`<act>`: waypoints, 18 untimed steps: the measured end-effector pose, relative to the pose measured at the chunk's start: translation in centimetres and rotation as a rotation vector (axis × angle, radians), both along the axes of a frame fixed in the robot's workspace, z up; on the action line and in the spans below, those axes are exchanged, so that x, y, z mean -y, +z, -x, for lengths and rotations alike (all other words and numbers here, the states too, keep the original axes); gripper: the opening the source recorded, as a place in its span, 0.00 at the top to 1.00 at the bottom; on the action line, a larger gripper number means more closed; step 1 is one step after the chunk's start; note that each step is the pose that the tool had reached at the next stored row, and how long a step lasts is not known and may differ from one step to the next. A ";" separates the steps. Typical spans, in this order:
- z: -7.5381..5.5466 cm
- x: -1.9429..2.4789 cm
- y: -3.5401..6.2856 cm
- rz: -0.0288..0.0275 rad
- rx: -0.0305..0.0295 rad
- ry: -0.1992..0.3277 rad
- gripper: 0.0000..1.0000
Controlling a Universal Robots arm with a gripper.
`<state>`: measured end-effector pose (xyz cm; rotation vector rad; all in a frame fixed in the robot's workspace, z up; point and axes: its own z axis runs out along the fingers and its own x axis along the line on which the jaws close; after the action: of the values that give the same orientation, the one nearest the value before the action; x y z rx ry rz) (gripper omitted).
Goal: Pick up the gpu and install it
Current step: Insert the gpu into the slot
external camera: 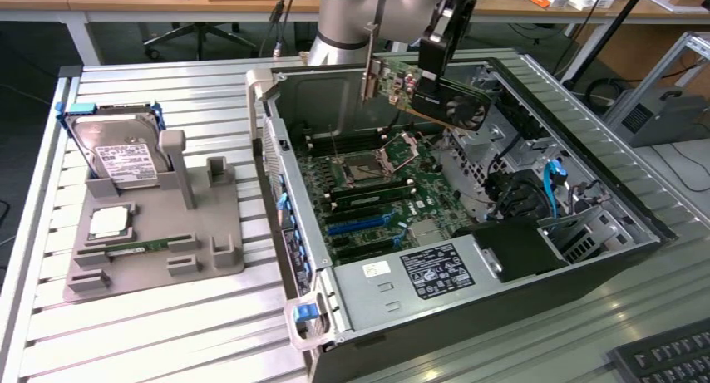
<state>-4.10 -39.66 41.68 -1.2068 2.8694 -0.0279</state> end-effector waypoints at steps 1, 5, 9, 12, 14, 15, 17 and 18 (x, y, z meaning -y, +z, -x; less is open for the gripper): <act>0.0 0.00 0.00 0.0000 0.0000 0.001 0.73; 0.0 0.00 0.00 0.0000 0.0000 0.008 0.73; 0.0 0.00 0.00 -0.0001 0.0000 0.014 0.73; 0.0 0.00 0.00 0.0000 0.0000 0.021 0.73; 0.0 0.00 0.00 0.0000 0.0000 0.024 0.73; 0.0 0.00 0.00 0.0000 0.0000 0.026 0.73; 0.0 0.00 0.00 -0.0001 0.0001 0.030 0.73; 0.0 0.00 0.00 0.0000 0.0000 0.031 0.73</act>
<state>-4.10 -39.66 41.69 -1.2507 2.8503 -0.0272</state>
